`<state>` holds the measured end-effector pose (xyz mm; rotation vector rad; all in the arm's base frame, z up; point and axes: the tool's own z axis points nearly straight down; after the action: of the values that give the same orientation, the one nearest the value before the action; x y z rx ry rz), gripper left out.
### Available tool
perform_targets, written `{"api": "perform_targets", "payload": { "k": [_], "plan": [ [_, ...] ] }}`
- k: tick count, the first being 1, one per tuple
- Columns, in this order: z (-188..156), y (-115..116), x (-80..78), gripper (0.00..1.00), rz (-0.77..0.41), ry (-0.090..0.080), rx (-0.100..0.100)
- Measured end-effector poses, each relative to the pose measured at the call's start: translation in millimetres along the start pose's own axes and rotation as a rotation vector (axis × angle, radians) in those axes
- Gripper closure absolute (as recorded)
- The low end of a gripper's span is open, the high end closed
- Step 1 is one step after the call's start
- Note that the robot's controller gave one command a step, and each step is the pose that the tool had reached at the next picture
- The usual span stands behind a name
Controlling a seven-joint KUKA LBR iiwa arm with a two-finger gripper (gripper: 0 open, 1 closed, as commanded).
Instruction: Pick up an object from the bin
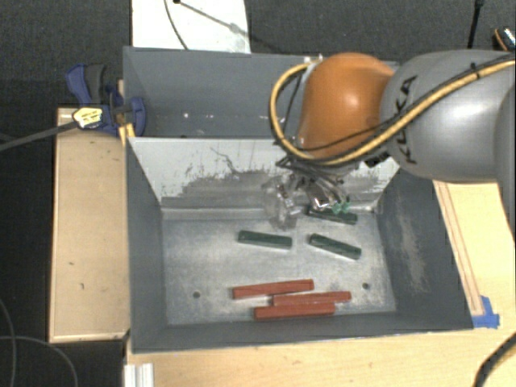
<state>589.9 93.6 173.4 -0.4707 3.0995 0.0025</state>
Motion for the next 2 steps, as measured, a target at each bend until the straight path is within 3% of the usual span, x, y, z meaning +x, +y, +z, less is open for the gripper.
{"api": "perform_targets", "payload": {
  "k": [1,2],
  "plan": [
    [33.5,-6.1,65.1,1.00,-0.097,0.012,-0.001],
    [8.5,-12.1,87.6,1.00,0.277,0.006,0.001]
  ]
}}
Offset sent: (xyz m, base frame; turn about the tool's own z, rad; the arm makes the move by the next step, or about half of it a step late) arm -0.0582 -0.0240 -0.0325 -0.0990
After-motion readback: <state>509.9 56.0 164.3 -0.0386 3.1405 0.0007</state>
